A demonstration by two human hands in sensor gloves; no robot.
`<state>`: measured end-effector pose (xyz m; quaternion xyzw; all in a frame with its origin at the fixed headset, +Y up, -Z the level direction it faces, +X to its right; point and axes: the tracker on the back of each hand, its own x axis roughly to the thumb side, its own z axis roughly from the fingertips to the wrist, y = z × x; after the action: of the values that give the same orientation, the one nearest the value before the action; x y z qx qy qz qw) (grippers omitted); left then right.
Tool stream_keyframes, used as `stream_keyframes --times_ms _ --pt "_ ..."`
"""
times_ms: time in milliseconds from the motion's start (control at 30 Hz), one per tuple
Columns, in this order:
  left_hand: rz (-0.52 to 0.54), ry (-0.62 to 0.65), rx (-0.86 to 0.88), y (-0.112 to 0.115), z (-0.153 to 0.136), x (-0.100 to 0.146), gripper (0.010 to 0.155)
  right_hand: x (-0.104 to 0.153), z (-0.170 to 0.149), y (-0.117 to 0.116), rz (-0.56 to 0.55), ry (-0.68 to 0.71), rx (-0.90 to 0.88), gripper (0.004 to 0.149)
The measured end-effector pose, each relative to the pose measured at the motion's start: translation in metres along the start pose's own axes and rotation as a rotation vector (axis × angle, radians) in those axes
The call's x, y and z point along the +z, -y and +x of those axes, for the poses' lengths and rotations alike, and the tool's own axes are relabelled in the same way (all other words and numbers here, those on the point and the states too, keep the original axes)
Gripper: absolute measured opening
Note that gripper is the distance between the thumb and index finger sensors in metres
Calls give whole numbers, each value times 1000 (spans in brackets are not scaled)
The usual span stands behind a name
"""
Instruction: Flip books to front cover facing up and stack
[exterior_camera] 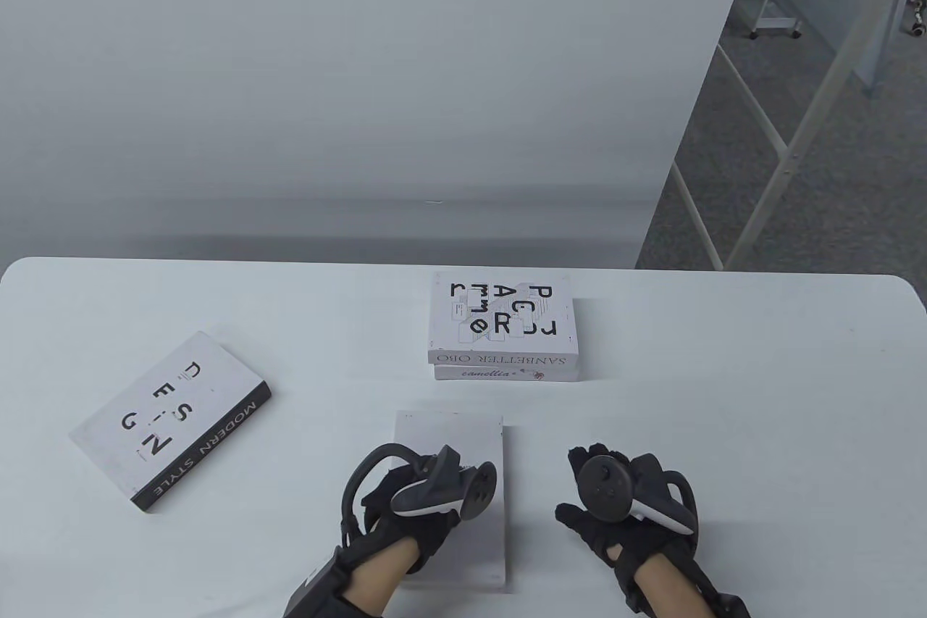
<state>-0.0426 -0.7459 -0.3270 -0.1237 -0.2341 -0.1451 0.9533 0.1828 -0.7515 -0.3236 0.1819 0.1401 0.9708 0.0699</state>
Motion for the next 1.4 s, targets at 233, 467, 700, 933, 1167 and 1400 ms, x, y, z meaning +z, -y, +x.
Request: stream_keyframes --times_ms 233,467,700,933,1167,1400 --pt "52 76 39 -6 20 3 63 -8 -1 -14 5 24 -29 72" --pt "122 127 210 -6 20 7 62 -12 1 -21 47 8 -70 71" --pt "260 -94 251 1 -19 17 63 -13 -2 -23 41 -1 -122 70" --pt "75 -358 573 29 -65 16 72 -18 -3 -29 124 32 -213 73" --pt "-85 -235 799 56 -71 2 68 -21 -5 -30 139 31 -283 74" --pt "-79 -167 869 59 -64 -3 69 -22 -6 -32 150 62 -355 71"
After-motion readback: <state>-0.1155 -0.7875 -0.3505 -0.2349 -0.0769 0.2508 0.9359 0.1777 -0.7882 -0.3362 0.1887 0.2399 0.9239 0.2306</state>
